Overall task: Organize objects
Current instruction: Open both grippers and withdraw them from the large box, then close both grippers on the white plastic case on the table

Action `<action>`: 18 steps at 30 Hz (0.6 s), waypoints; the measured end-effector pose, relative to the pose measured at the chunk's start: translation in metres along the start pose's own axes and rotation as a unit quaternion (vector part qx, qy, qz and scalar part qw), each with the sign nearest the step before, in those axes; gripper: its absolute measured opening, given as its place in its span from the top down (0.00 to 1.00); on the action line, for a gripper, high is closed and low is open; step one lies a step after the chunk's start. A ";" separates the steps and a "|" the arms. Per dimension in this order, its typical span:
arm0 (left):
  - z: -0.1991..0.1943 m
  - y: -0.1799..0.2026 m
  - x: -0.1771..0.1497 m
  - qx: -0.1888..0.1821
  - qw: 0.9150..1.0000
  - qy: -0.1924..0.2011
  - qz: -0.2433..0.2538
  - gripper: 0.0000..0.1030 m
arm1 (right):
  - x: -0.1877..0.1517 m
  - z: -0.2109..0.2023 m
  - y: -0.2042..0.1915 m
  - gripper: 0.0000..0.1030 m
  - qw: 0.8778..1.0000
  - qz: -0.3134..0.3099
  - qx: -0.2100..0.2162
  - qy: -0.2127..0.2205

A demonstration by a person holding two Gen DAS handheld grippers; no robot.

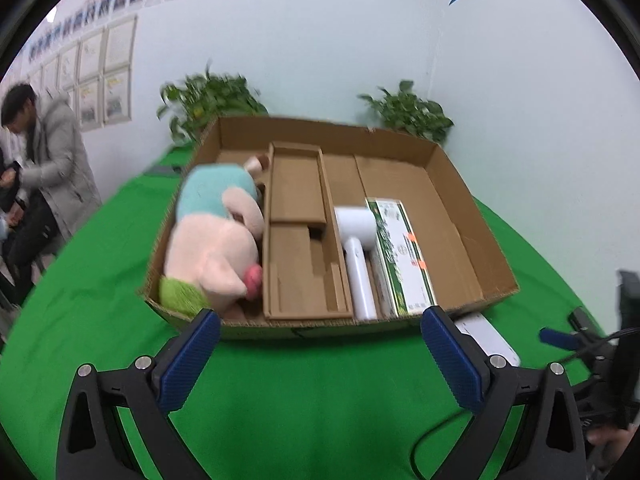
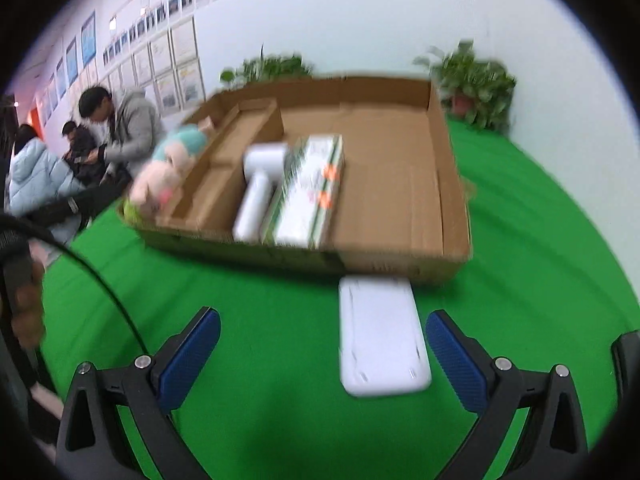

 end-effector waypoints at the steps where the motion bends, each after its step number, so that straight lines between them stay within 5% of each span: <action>1: 0.003 -0.001 -0.004 -0.013 1.000 -0.017 -0.007 0.02 | -0.011 0.007 0.006 0.01 1.000 -0.001 0.004 -0.024; 8: 0.036 0.008 -0.035 -0.082 0.990 -0.109 -0.046 0.02 | -0.026 0.033 0.027 0.03 0.998 0.010 0.008 -0.066; 13: 0.044 0.013 -0.049 -0.111 0.981 -0.142 -0.070 0.02 | -0.038 0.060 0.024 0.30 0.992 0.004 -0.008 -0.125; 18: 0.041 0.008 -0.050 -0.114 0.981 -0.141 -0.072 0.02 | -0.051 0.054 0.015 0.35 0.992 0.003 -0.026 -0.127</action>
Point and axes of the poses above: each gripper's, at about its wrist camera, not at the fingertips, and z roughly the way its jaws point, y to its right, x to its top, the point moved 9 cm from there along z, roughly the way its jaws point, and after that the axes turned 9 degrees about -z, right-handed, at the moved point
